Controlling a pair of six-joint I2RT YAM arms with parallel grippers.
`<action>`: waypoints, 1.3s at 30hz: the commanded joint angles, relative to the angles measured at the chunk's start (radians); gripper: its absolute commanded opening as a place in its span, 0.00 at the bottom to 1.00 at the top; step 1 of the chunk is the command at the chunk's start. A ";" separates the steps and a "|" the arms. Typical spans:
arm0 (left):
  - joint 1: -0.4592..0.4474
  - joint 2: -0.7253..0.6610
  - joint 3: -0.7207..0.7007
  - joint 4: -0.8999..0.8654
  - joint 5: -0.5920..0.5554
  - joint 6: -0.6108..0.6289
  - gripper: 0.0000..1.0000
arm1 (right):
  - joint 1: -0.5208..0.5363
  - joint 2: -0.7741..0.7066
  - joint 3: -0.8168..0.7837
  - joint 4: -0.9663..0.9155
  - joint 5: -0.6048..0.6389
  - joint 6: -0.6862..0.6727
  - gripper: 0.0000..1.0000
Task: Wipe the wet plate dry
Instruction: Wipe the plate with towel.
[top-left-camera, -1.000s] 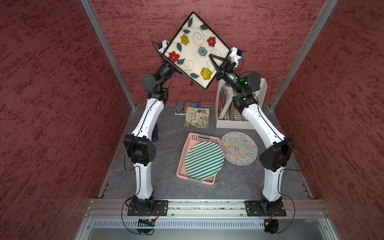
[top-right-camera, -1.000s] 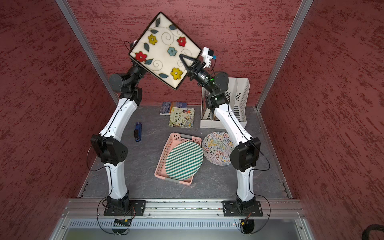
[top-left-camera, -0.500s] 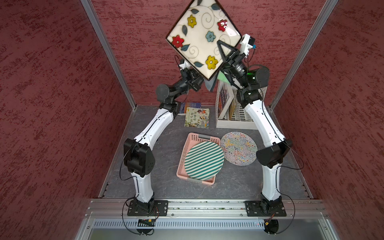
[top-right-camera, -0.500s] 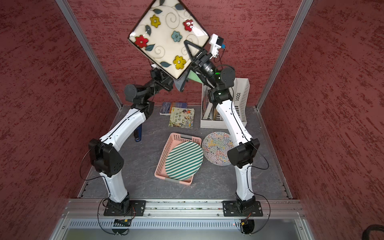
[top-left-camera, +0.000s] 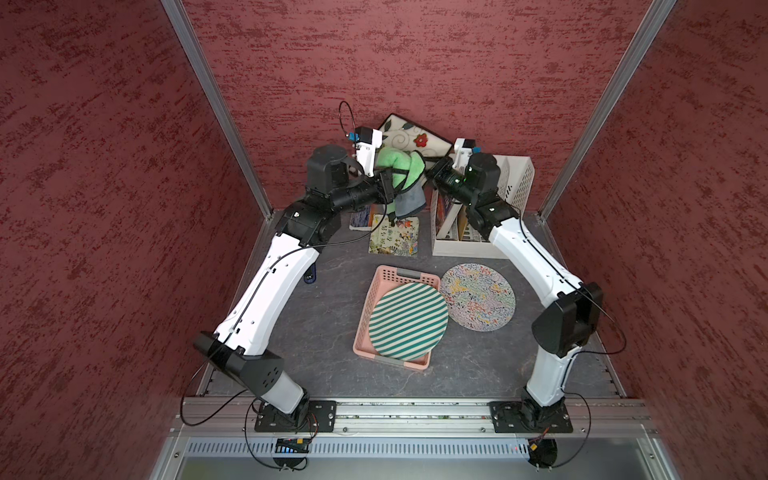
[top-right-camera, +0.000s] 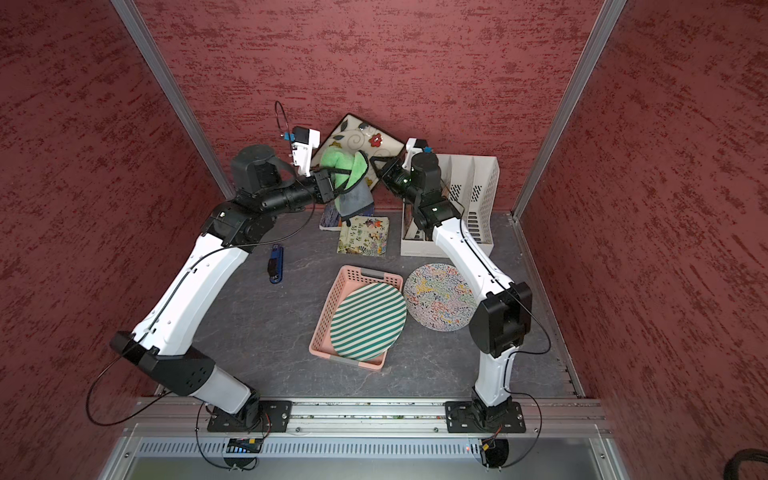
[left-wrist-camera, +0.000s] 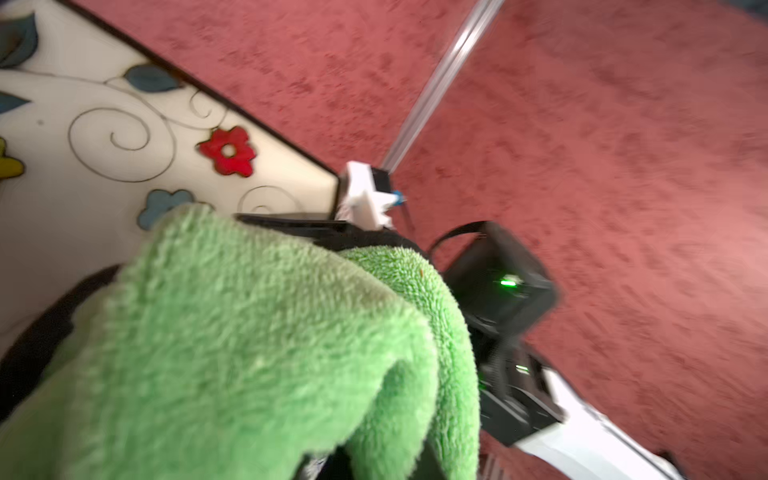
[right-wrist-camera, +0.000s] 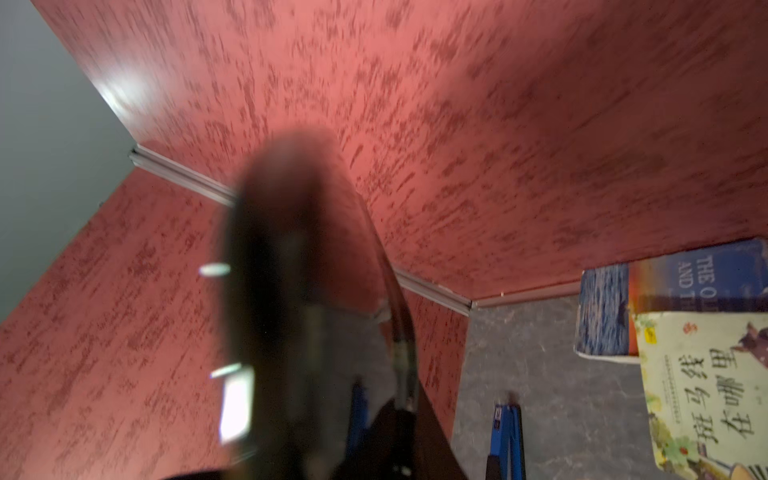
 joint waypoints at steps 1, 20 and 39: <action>0.025 0.090 0.019 -0.245 -0.245 0.123 0.00 | 0.016 -0.092 0.089 0.278 -0.036 -0.016 0.00; 0.123 0.174 0.085 -0.240 0.394 0.127 0.00 | 0.038 -0.114 0.044 0.360 -0.165 -0.002 0.00; 0.477 -0.155 -0.273 0.097 0.205 -0.305 0.00 | -0.213 -0.631 -0.705 0.199 0.132 0.043 0.00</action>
